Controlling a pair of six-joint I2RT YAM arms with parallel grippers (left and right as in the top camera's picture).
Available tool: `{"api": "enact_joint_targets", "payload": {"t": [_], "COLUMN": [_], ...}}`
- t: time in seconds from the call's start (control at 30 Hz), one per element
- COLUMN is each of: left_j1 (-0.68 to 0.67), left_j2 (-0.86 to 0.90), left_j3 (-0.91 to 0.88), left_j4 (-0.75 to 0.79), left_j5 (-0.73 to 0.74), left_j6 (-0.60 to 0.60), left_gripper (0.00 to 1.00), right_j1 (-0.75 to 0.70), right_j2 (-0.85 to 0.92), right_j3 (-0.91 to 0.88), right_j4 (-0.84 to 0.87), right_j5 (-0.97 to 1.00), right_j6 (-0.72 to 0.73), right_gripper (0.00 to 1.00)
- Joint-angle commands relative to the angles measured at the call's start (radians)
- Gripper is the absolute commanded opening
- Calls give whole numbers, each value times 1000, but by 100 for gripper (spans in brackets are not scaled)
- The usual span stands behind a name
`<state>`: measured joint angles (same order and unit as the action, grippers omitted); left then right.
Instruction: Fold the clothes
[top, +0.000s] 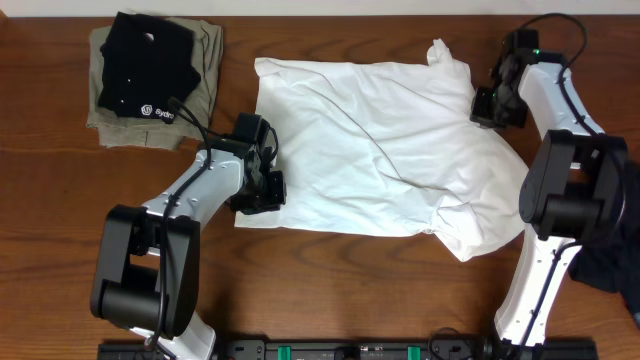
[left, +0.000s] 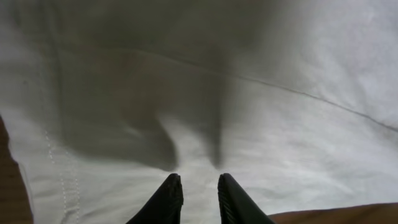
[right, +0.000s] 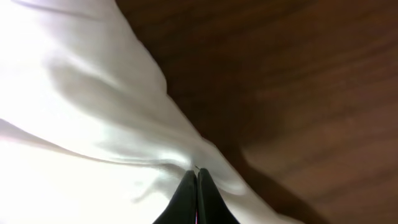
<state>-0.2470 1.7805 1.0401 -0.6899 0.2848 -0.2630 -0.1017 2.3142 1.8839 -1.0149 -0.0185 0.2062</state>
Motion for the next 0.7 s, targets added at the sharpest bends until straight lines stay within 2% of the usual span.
{"api": "enact_joint_targets", "payload": {"t": [0.0,0.13,0.23,0.3,0.4,0.53,0.67], "left_j1": [-1,-1,-1,-1,-1,-1,0], "left_j2": [13,13,13,13,13,13,13], "left_j3": [-5,-5,-5,-5,-5,-5,-5], "left_j4": [3,3,4,5,17,35,41], "left_j5": [-5,-5,-5,-5,-5,-5,-5], "left_j6": [-1,-1,-1,0,-1,-1,-2], "left_gripper": [29,39,50,54,66,82,91], "right_j1": [2,4,13,26,74,171,318], "right_j2": [-81,-171,-249,-294,-357,-423,-518], "right_j3": [103,186,198,198,198,197,142], "right_j4": [-65,-220,-336,-418,-559,-684,-684], "right_j5": [-4,-134,-270,-321,-325,-301,-189], "right_j6": [25,3,-62,-111,-150,-156,-60], "right_gripper": [4,17,35,40,42,36,38]}}
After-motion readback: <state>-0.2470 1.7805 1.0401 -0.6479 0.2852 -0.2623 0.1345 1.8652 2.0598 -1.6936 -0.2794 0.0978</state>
